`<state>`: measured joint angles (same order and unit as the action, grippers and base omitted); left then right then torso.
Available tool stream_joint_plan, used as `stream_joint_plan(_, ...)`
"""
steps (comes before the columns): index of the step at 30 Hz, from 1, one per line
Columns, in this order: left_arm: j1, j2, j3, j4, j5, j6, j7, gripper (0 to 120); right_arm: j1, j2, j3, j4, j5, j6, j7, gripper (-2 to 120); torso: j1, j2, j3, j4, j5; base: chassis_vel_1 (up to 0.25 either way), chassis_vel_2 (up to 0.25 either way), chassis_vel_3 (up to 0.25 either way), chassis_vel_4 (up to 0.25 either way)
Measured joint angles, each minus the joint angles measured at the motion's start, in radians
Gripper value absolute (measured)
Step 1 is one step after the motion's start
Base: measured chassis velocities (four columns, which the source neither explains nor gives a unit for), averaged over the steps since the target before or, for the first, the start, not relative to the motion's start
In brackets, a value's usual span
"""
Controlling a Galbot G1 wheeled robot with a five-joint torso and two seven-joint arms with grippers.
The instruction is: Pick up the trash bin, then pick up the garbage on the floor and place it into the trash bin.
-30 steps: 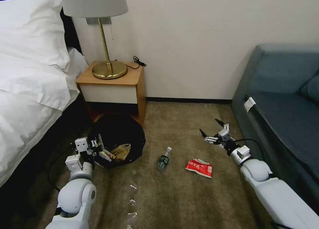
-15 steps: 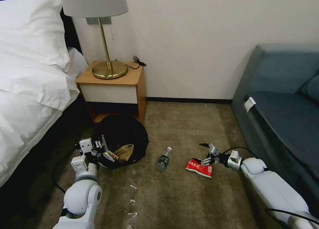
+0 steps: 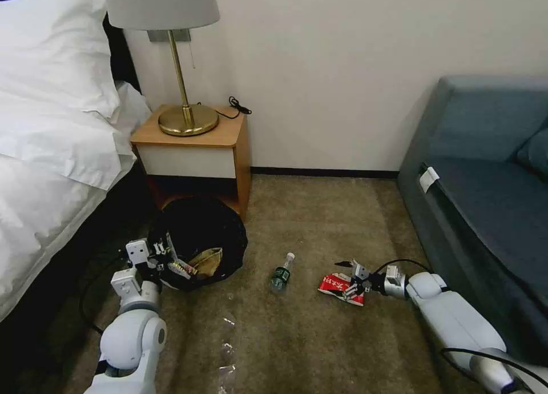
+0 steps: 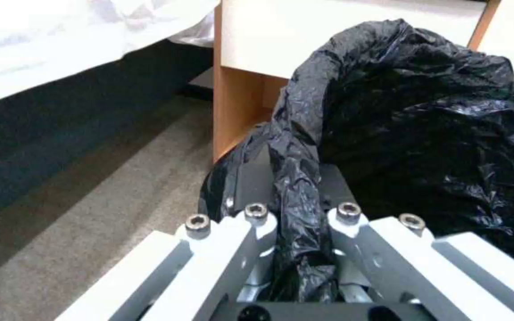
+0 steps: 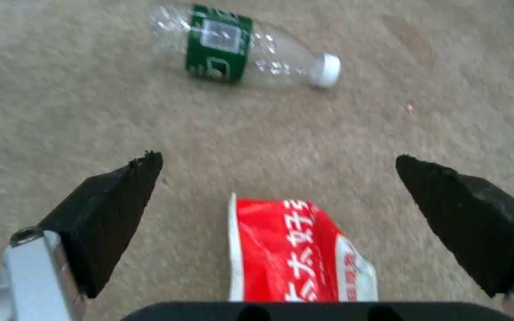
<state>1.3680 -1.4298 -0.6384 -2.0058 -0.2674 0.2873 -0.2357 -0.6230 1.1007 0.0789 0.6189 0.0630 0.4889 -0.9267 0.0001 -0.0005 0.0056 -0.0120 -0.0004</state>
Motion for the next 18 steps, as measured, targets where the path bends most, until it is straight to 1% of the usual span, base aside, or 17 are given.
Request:
stream_joint_plan(4, 0.011, 0.002, -0.007, -0.009, -0.003, -0.002, 0.004, 4, 0.014, 0.033, 0.031, -0.067, -0.039, 0.018, 0.030, 100, 0.000, 0.000, 0.000, 0.0001, 0.0001, 0.000, 0.000, 0.000, 0.000)
stream_joint_plan(7, 0.014, 0.003, -0.009, -0.014, -0.003, -0.002, 0.004, 4, 0.017, 0.042, 0.042, -0.089, -0.050, 0.021, 0.040, 100, 0.000, 0.000, 0.000, 0.0001, 0.0001, 0.000, 0.000, 0.000, 0.000)
stream_joint_plan(9, 0.016, 0.004, -0.009, -0.020, -0.003, -0.002, 0.004, 4, 0.025, 0.062, 0.064, -0.139, -0.078, 0.027, 0.068, 100, 0.000, 0.000, 0.000, -0.0002, 0.0001, 0.000, 0.000, 0.000, 0.000)
stream_joint_plan(12, 0.018, 0.002, -0.008, -0.023, -0.003, -0.003, 0.004, 4, 0.040, 0.089, 0.099, -0.193, -0.116, 0.037, 0.077, 100, 0.000, 0.000, 0.000, 0.0000, 0.0002, 0.000, 0.000, 0.000, 0.000)
stream_joint_plan(13, 0.020, 0.002, -0.008, -0.023, -0.003, -0.005, 0.003, 4, 0.043, 0.094, 0.112, -0.214, -0.125, 0.037, 0.088, 100, 0.000, 0.000, 0.000, 0.0004, 0.0006, 0.000, 0.000, 0.000, 0.000)
stream_joint_plan(15, 0.023, 0.002, -0.008, -0.024, -0.002, -0.005, 0.003, 4, 0.043, 0.095, 0.117, -0.223, -0.126, 0.035, 0.096, 100, 0.000, 0.000, 0.000, 0.0002, 0.0003, 0.000, 0.000, 0.000, 0.000)
stream_joint_plan(16, 0.027, 0.002, -0.008, -0.027, -0.002, -0.006, 0.003, 4, 0.043, 0.095, 0.125, -0.230, -0.125, 0.033, 0.103, 96, 0.000, 0.000, 0.000, 0.0001, -0.0001, 0.000, 0.000, 0.000, 0.000)
stream_joint_plan(17, 0.027, 0.002, -0.008, -0.027, -0.002, -0.006, 0.003, 4, 0.043, 0.095, 0.125, -0.230, -0.125, 0.033, 0.103, 96, 0.000, 0.000, 0.000, 0.0001, -0.0001, 0.000, 0.000, 0.000, 0.000)
stream_joint_plan(18, 0.029, 0.002, -0.008, -0.029, -0.001, -0.006, 0.003, 4, 0.042, 0.094, 0.129, -0.232, -0.125, 0.032, 0.104, 93, 0.000, 0.000, 0.000, 0.0000, 0.0000, 0.000, 0.000, 0.000, 0.000)
